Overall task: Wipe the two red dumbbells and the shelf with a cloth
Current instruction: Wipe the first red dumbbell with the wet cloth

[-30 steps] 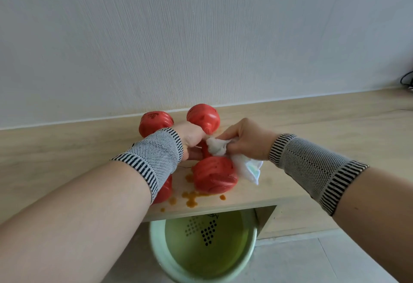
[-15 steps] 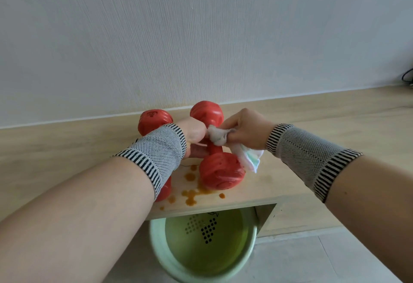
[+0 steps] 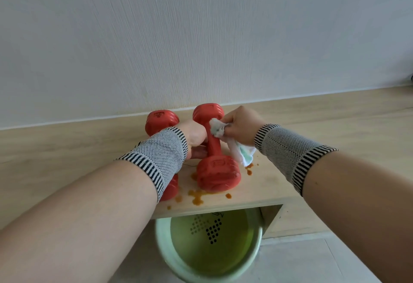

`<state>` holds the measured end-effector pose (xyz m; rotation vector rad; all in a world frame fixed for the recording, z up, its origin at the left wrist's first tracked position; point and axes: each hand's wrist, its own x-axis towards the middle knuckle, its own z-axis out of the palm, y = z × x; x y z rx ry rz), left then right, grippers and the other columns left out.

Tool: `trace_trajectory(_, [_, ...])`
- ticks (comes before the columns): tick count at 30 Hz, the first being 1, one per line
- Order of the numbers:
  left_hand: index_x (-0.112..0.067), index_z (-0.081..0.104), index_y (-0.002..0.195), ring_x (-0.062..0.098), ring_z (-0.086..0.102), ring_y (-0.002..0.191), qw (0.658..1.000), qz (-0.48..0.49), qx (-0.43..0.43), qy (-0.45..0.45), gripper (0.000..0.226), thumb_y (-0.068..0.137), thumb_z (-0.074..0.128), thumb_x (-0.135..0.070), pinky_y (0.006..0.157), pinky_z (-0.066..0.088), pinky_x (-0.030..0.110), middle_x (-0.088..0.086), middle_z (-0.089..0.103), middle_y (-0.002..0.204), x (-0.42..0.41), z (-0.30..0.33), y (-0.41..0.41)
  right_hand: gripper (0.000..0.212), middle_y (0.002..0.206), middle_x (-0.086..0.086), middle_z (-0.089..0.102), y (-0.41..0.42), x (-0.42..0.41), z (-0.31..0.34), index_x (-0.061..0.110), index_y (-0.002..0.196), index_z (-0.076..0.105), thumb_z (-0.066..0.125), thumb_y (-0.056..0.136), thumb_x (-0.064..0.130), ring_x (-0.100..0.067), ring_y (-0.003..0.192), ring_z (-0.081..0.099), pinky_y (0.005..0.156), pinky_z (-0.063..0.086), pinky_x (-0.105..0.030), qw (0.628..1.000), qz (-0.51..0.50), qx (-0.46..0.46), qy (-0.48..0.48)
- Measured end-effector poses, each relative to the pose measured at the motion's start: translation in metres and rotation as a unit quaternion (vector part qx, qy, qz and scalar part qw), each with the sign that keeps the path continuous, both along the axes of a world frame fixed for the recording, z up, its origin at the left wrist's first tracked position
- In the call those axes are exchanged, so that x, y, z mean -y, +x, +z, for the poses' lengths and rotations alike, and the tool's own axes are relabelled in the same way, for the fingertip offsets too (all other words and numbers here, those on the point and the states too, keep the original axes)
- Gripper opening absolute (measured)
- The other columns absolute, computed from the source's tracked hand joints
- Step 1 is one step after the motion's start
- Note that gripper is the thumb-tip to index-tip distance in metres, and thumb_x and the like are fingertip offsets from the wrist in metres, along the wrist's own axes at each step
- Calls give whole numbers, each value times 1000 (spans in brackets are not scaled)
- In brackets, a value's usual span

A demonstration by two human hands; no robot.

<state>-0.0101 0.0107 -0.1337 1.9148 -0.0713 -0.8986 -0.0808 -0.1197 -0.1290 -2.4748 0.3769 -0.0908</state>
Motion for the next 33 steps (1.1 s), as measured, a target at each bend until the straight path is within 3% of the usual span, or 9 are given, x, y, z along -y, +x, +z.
trace_trajectory(4, [1,64,101,24,68,62,1000,-2,-11,-9,26,92,41,9,47,55,30,14,68,82,0,1,1,20,87,-4,71,-21,2,9,21,96,75,65,80,17,-15,84,62,78,52,-30,995,82,-58,-5])
trace_trajectory(8, [-4,64,77,20,63,55,1000,-12,-18,-9,30,91,41,10,43,54,25,9,66,71,2,4,-3,15,82,-5,68,-31,1,16,24,90,75,65,80,18,-8,77,57,75,51,-26,987,127,-99,-16])
trace_trajectory(13, [-4,59,109,19,65,55,1000,2,-11,-15,30,93,39,11,44,54,27,12,65,83,3,0,-4,11,69,9,53,-8,2,14,27,86,67,64,81,17,-11,73,53,59,39,-20,997,46,-56,-29])
trace_trajectory(18, [-1,59,115,20,66,58,1000,0,-3,-13,32,92,40,12,45,54,28,13,67,86,4,-2,-5,16,73,5,55,-3,1,7,24,93,68,61,83,15,-14,75,53,59,39,-21,998,25,-34,-42])
trace_trajectory(20, [-2,59,113,22,66,59,1000,1,-4,-19,31,92,40,11,45,54,29,14,66,87,5,-3,-4,18,74,8,56,-15,3,11,23,93,70,59,84,13,-12,76,53,62,39,-20,997,65,-47,-21])
trace_trajectory(23, [-4,63,91,18,65,47,1000,-2,-9,-22,24,89,45,12,42,50,24,11,67,79,4,1,-5,23,73,14,58,-30,1,21,26,95,72,59,84,11,-1,69,51,61,40,-10,987,129,-87,-29])
trace_trajectory(27, [-3,63,99,21,66,56,1000,-6,-12,-17,24,89,46,11,46,53,27,13,68,86,3,2,-8,28,82,4,62,-19,-4,25,28,94,72,55,83,9,-11,78,56,69,47,-23,989,106,-79,-62])
trace_trajectory(33, [0,58,118,24,66,67,1000,-16,-6,-12,35,91,40,12,55,56,34,15,65,90,3,2,-9,21,90,-2,67,4,-4,15,22,96,71,57,84,14,-18,84,62,69,52,-27,992,28,-38,-116])
